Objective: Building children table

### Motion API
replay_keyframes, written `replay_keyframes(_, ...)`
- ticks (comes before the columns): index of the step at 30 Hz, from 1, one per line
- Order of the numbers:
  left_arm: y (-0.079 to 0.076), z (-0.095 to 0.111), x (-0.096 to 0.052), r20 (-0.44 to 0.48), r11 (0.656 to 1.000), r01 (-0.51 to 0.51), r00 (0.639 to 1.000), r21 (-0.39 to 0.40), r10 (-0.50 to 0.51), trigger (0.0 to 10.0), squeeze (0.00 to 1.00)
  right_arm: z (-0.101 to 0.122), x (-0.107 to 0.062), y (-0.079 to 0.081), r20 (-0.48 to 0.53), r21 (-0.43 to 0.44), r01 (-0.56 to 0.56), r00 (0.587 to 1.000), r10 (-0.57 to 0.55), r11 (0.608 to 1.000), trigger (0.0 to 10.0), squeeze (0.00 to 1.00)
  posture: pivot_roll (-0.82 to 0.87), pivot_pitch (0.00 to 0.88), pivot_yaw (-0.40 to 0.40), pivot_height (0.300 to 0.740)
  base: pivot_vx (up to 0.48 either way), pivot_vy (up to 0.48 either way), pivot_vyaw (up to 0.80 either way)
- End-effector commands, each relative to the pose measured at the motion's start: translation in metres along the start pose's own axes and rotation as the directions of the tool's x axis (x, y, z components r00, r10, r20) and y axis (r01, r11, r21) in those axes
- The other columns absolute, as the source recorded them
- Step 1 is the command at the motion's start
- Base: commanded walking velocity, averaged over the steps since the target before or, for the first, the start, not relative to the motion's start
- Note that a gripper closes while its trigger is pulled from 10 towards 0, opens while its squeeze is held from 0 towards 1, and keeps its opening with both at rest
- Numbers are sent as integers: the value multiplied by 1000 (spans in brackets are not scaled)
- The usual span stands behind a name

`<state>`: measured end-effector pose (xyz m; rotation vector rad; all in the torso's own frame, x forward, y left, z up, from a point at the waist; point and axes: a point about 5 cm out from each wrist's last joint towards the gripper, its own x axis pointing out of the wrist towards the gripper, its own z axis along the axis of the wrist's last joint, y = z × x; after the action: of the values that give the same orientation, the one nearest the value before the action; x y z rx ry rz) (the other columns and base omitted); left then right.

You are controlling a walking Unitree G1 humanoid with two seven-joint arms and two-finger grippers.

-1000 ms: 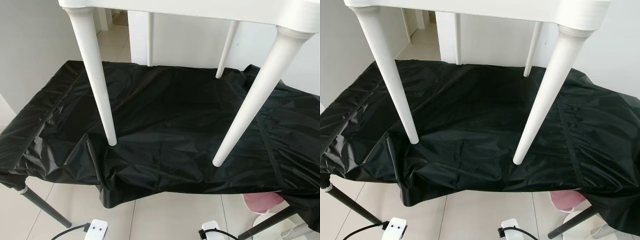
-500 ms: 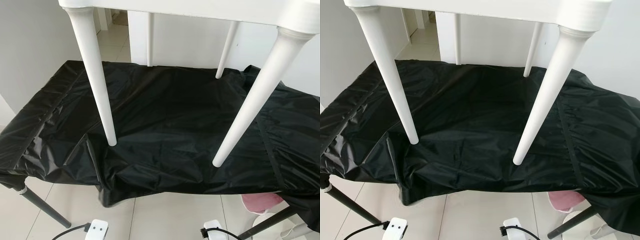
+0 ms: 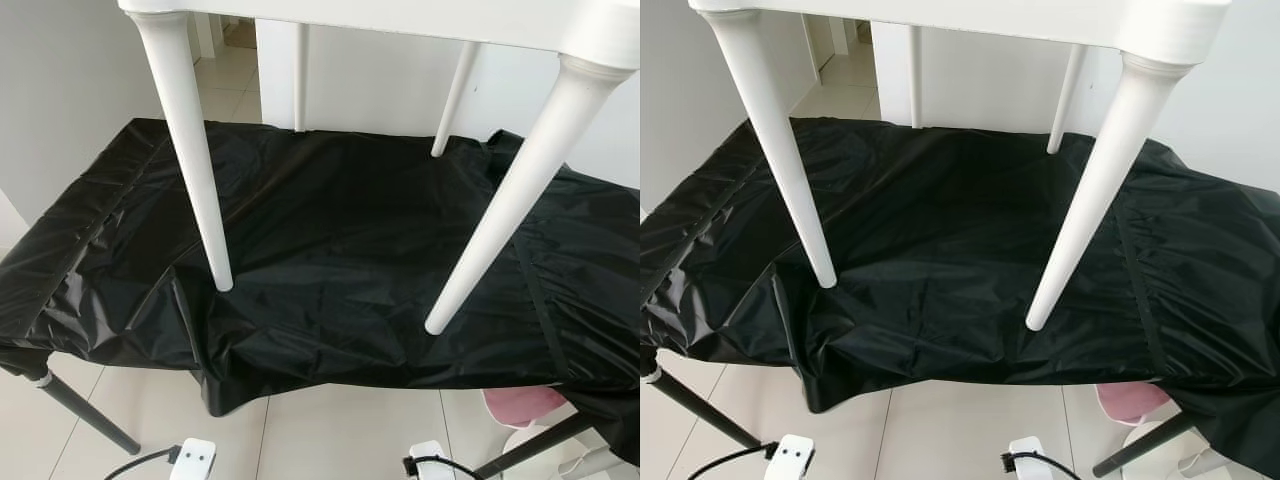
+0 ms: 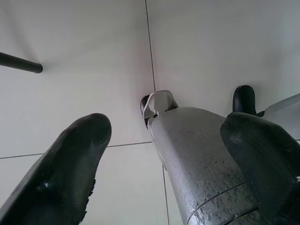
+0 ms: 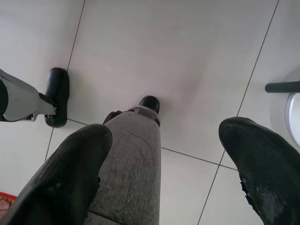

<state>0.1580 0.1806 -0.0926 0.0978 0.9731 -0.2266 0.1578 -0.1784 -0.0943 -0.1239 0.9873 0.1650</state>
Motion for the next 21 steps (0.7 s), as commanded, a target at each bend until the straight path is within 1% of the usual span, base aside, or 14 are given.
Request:
replay_keyframes(1, -7, -12, -1, -49, 1000, 31, 998, -1, -31, 10000, 0, -2, 0, 1, -13, 26, 4, 1000, -3, 1000, 10000, 0, 61, 5, -3, 740, 0, 0, 0)
replay_keyframes(2, -7, -12, -1, -52, 1000, 29, 998, 5, -29, 10000, 0, -2, 0, 0, -9, 47, 11, 1000, -11, 999, 10000, 0, 55, 0, 13, 740, 0, 0, 0)
replay_keyframes(4, -7, -13, -1, -54, 1000, 28, 998, 9, -27, 10000, 0, -1, 0, 0, -6, 61, 17, 1000, -16, 998, 10000, 0, 55, 0, 13, 740, 0, 0, 0)
replay_keyframes(5, -7, -12, -1, -54, 999, 29, 998, 20, -27, 10000, 0, -1, 0, -3, -3, 92, 32, 999, -32, 995, 10000, 0, 39, 0, 33, 740, 0, 0, 0)
replay_keyframes(8, -8, -10, 0, -50, 1000, 27, 998, 14, -26, 10000, 0, -2, -1, -5, -7, 116, 45, 999, -45, 992, 10000, 0, 26, 0, 30, 740, 0, 0, 0)
replay_keyframes(13, -9, -9, 0, -51, 999, 35, 998, 16, -34, 10000, 0, -7, -2, -5, -18, 121, 49, 999, -47, 991, 10000, 0, 20, 6, 29, 740, 0, 0, 0)
replay_keyframes(15, -8, -10, 0, -57, 999, 39, 998, 4, -39, 10000, 0, -11, -2, -3, -28, 115, 46, 999, -43, 992, 10000, 0, 1, 15, 39, 740, 0, 0, 0)
replay_keyframes(21, -7, -11, -1, -57, 999, 42, 997, 4, -42, 10000, 0, -13, -3, -3, -28, 119, 50, 998, -47, 992, 10000, 0, -5, 37, 40, 740, 0, 0, 0)
